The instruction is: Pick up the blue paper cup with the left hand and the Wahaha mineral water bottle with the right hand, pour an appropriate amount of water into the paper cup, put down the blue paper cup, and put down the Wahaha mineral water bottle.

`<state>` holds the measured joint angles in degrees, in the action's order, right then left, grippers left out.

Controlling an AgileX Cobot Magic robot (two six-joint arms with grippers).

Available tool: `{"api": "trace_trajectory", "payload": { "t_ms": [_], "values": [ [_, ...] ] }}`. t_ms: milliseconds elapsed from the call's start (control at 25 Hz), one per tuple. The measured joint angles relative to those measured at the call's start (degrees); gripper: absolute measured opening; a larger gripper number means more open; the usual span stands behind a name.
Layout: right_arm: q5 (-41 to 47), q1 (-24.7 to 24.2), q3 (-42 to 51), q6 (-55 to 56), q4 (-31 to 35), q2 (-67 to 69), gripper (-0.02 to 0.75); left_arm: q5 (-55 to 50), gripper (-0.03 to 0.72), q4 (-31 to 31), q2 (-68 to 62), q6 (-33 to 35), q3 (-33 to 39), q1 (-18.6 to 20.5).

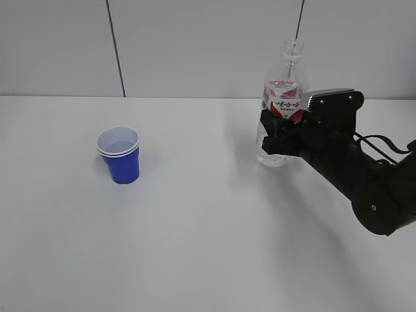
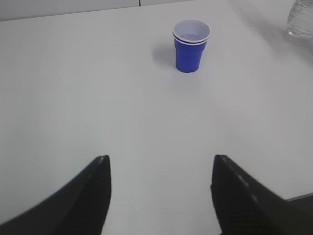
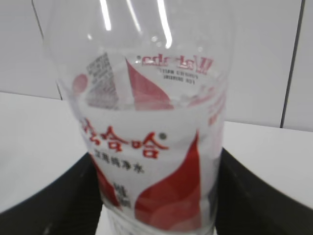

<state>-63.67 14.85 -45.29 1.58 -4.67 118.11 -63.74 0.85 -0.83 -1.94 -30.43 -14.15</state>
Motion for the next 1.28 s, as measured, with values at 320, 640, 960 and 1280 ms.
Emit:
{"api": "trace_trajectory", "payload": {
  "t_ms": [320,640,960,1280],
  "values": [
    [0.0,0.0,-2.44,-1.58,0.0,3.64,0.449,0.0,0.482,0.0,0.0,0.0,0.0,0.0],
    [0.0,0.0,-3.05,-3.06,0.0,4.99,0.449,0.04,0.481,0.0,0.0,0.0,0.0,0.0],
    [-2.46,0.0,-3.6,-3.06,0.11,6.63,0.449,0.04,0.48,0.0,0.0,0.0,0.0,0.0],
    [-2.99,0.0,-3.73,-3.06,0.11,7.1,0.449,0.04,0.48,0.0,0.0,0.0,0.0,0.0]
  ]
}}
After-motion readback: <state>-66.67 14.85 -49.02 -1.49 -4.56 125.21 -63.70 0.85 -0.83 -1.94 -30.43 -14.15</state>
